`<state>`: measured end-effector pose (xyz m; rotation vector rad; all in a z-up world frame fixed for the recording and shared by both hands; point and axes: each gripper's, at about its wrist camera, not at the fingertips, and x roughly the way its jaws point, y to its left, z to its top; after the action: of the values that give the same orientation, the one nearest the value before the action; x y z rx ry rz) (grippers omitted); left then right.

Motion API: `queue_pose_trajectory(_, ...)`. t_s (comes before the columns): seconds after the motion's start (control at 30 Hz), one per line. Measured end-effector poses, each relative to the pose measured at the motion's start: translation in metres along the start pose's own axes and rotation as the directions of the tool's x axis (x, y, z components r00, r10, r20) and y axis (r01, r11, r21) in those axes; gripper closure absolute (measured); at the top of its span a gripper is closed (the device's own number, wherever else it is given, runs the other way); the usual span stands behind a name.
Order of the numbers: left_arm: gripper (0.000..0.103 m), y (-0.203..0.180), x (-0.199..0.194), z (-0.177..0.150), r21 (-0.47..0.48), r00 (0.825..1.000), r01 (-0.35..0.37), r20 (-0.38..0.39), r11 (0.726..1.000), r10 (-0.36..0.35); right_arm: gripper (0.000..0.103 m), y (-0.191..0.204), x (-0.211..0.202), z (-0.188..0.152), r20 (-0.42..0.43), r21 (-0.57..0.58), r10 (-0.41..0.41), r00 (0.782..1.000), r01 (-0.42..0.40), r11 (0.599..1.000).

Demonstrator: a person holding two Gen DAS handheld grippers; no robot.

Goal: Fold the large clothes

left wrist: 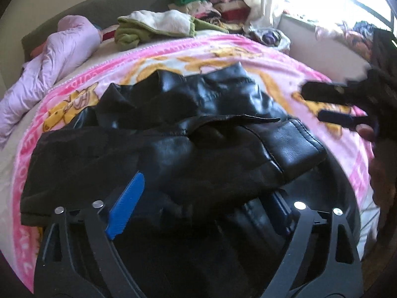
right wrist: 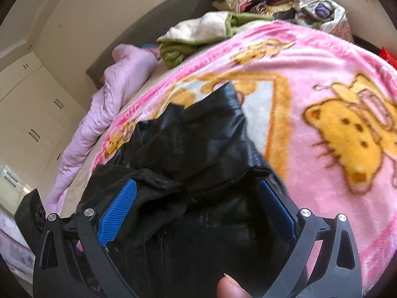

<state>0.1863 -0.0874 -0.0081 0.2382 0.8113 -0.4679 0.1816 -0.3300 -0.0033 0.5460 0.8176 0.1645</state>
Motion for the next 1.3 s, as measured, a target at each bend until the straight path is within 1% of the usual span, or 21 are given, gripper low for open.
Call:
queue_pose_trajectory(0.1, 0.010, 0.001, -0.004, -0.007, 0.011, 0.999, 0.022, -0.027, 1.000, -0.022, 0.005, 0.000, 0.017, -0.002, -0.066, 0.022, 0.030, 0.997, -0.028, 0.999)
queue_pose_trajectory(0.2, 0.009, 0.006, -0.011, -0.011, 0.007, 0.996, 0.078, -0.044, 0.997, -0.078, 0.006, -0.003, 0.034, -0.006, -0.140, 0.077, 0.086, 0.986, -0.076, 0.994)
queue_pose_trajectory(0.27, 0.009, 0.010, -0.018, -0.011, -0.008, 0.992, 0.115, -0.044, 0.993, -0.115, 0.010, -0.002, 0.042, -0.011, -0.178, 0.102, 0.118, 0.977, -0.101, 0.990)
queue_pose_trajectory(0.3, 0.009, 0.012, -0.023, -0.013, -0.014, 0.991, 0.125, -0.037, 0.992, -0.125, 0.019, -0.001, 0.043, -0.012, -0.193, 0.111, 0.129, 0.973, -0.110, 0.988)
queue_pose_trajectory(0.4, 0.009, 0.029, -0.039, -0.013, -0.060, 0.992, 0.129, -0.008, 0.990, -0.130, 0.022, 0.000, 0.053, -0.018, -0.238, 0.145, 0.147, 0.960, -0.115, 0.983)
queue_pose_trajectory(0.47, 0.009, 0.049, -0.047, -0.012, -0.115, 0.995, 0.105, 0.014, 0.988, -0.104, 0.035, 0.003, 0.059, -0.021, -0.242, 0.152, 0.135, 0.961, -0.100, 0.983)
queue_pose_trajectory(0.53, 0.010, 0.071, -0.054, -0.010, -0.172, 0.997, 0.077, 0.031, 0.982, -0.072, 0.072, 0.008, 0.060, -0.020, -0.236, 0.154, 0.162, 0.958, -0.127, 0.980)
queue_pose_trajectory(0.57, 0.009, 0.086, -0.058, -0.009, -0.212, 0.998, 0.055, 0.037, 0.976, -0.048, 0.075, 0.011, 0.059, -0.019, -0.230, 0.149, 0.165, 0.959, -0.133, 0.980)
queue_pose_trajectory(0.6, 0.009, 0.101, -0.060, -0.007, -0.249, 0.999, 0.038, 0.040, 0.968, -0.029, 0.088, 0.018, 0.054, -0.016, -0.206, 0.121, 0.170, 0.964, -0.148, 0.982)
queue_pose_trajectory(0.63, 0.009, 0.114, -0.063, -0.006, -0.286, 0.999, 0.023, 0.045, 0.958, -0.010, 0.092, 0.027, 0.050, -0.012, -0.190, 0.083, 0.172, 0.967, -0.159, 0.984)
queue_pose_trajectory(0.7, 0.009, 0.146, -0.067, -0.004, -0.379, 0.998, -0.010, 0.050, 0.925, 0.031, 0.093, 0.047, 0.039, -0.002, -0.140, -0.018, 0.162, 0.977, -0.166, 0.986)
queue_pose_trajectory(0.77, 0.010, 0.178, -0.068, -0.002, -0.481, 0.997, -0.034, 0.048, 0.876, 0.065, 0.094, 0.068, 0.029, 0.012, -0.086, -0.133, 0.150, 0.985, -0.161, 0.978)
queue_pose_trajectory(0.87, 0.010, 0.207, -0.066, 0.000, -0.564, 0.994, -0.049, 0.053, 0.824, 0.095, 0.095, 0.092, 0.015, 0.039, -0.008, -0.294, 0.118, 0.993, -0.115, 0.949)
queue_pose_trajectory(0.93, 0.010, 0.215, -0.063, 0.002, -0.585, 0.992, -0.067, 0.048, 0.808, 0.116, 0.095, 0.095, 0.014, 0.052, 0.016, -0.338, 0.106, 0.994, -0.095, 0.936)
queue_pose_trajectory(1.0, 0.010, 0.218, -0.051, 0.005, -0.599, 0.993, -0.062, 0.044, 0.798, 0.110, 0.095, 0.090, 0.017, 0.066, 0.026, -0.361, 0.071, 0.997, -0.056, 0.931)
queue_pose_trajectory(1.13, 0.010, 0.215, -0.022, 0.010, -0.599, 0.996, -0.032, 0.043, 0.800, 0.072, 0.095, 0.070, 0.034, 0.070, -0.016, -0.353, 0.019, 1.000, -0.023, 0.935)
queue_pose_trajectory(1.17, 0.013, 0.213, -0.012, 0.012, -0.591, 0.997, -0.037, 0.035, 0.806, 0.071, 0.095, 0.064, 0.038, 0.068, -0.022, -0.350, 0.009, 1.000, -0.016, 0.936)
queue_pose_trajectory(1.2, 0.027, 0.211, -0.006, 0.013, -0.582, 0.997, -0.036, 0.032, 0.813, 0.067, 0.095, 0.062, 0.040, 0.064, -0.022, -0.352, 0.001, 1.000, -0.009, 0.936)
queue_pose_trajectory(1.23, 0.036, 0.209, 0.004, 0.013, -0.568, 0.998, -0.033, 0.025, 0.822, 0.058, 0.095, 0.060, 0.043, 0.061, -0.022, -0.353, -0.006, 1.000, -0.002, 0.936)
queue_pose_trajectory(1.27, 0.053, 0.207, 0.011, 0.012, -0.560, 0.999, -0.030, 0.018, 0.828, 0.048, 0.095, 0.057, 0.047, 0.058, -0.025, -0.356, -0.021, 0.999, 0.011, 0.935)
queue_pose_trajectory(1.3, 0.065, 0.205, 0.018, 0.012, -0.552, 0.999, -0.029, 0.007, 0.833, 0.039, 0.095, 0.055, 0.050, 0.055, -0.029, -0.359, -0.032, 0.999, 0.019, 0.933)
